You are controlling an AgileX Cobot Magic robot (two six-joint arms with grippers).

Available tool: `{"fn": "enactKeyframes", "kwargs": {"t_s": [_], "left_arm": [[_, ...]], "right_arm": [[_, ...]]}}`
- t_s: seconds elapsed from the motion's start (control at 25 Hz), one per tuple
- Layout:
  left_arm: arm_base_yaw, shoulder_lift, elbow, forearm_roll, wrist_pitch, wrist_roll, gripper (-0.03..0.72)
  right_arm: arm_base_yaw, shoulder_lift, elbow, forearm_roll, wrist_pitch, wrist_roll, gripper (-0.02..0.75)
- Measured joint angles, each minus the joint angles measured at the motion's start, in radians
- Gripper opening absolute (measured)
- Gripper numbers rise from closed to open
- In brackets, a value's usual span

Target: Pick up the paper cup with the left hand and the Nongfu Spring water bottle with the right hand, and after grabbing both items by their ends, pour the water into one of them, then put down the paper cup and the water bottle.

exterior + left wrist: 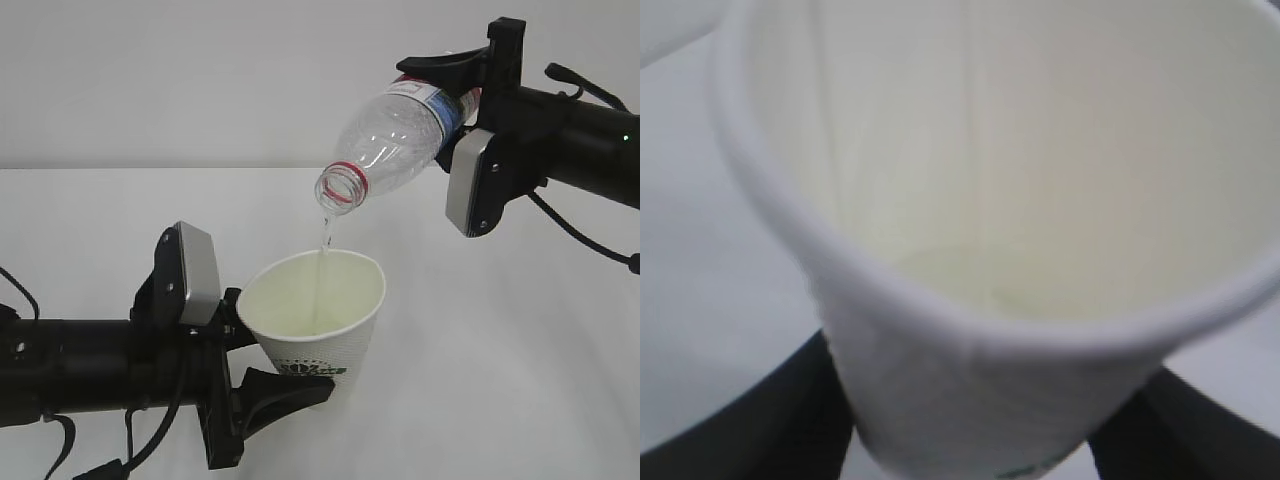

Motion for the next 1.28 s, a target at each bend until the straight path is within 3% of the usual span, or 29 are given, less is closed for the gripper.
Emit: {"fn": "enactKeyframes", "kwargs": {"t_s": [1.28], "left_arm": [[0.0, 0.0, 0.0, 0.0, 0.004, 0.0, 0.483]], "right_arm": [[0.0, 0.0, 0.0, 0.0, 0.002, -0.026, 0.437]]}}
